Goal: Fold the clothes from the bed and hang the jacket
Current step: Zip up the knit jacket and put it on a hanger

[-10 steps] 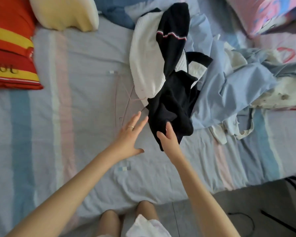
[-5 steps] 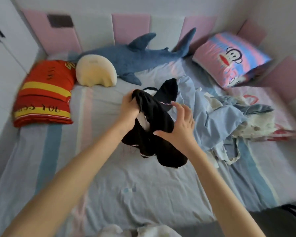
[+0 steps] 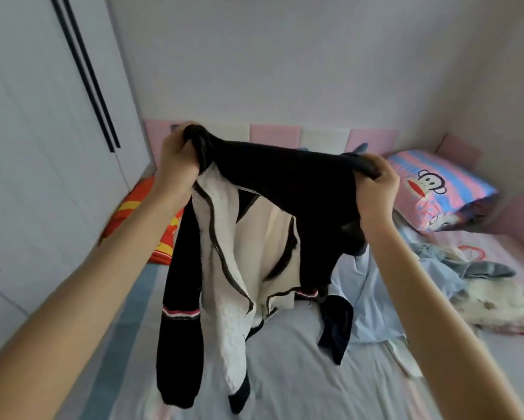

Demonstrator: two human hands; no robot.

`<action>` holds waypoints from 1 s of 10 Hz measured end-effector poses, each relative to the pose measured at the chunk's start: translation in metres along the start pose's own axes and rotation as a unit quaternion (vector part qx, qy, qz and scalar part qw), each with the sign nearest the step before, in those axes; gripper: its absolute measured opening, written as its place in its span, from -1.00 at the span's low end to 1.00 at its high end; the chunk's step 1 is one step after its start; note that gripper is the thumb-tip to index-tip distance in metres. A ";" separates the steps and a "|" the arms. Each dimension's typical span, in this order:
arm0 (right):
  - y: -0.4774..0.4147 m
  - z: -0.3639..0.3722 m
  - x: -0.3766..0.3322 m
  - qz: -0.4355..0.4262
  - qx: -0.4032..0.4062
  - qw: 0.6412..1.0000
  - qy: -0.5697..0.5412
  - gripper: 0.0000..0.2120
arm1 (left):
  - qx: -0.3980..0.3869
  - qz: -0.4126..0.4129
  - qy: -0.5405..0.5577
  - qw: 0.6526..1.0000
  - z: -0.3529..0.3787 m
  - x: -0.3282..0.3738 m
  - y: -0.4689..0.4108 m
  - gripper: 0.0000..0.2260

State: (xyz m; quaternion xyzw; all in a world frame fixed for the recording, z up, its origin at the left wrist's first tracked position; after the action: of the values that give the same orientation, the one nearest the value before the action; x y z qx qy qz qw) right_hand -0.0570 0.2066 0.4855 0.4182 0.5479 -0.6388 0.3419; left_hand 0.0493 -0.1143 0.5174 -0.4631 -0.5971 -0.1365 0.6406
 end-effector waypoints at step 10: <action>0.133 0.293 0.204 0.185 -0.506 0.819 0.199 -0.24 | -0.233 -0.262 -0.428 0.833 -0.075 -0.322 0.094 -0.56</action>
State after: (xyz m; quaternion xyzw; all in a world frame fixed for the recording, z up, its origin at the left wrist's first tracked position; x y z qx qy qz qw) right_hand -0.0700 -0.1003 0.2599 0.3977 0.7621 -0.0991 0.5012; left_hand 0.0853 -0.2430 0.2006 -0.4372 -0.8611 -0.2225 0.1340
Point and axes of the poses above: each hand's wrist, its own y-axis away from the middle knuckle, its own z-axis out of the palm, x = y × z, the point moved 8 cm from there along -y, towards the middle knuckle, and after that the axes turned 9 degrees about -y, right-handed, at the moved point
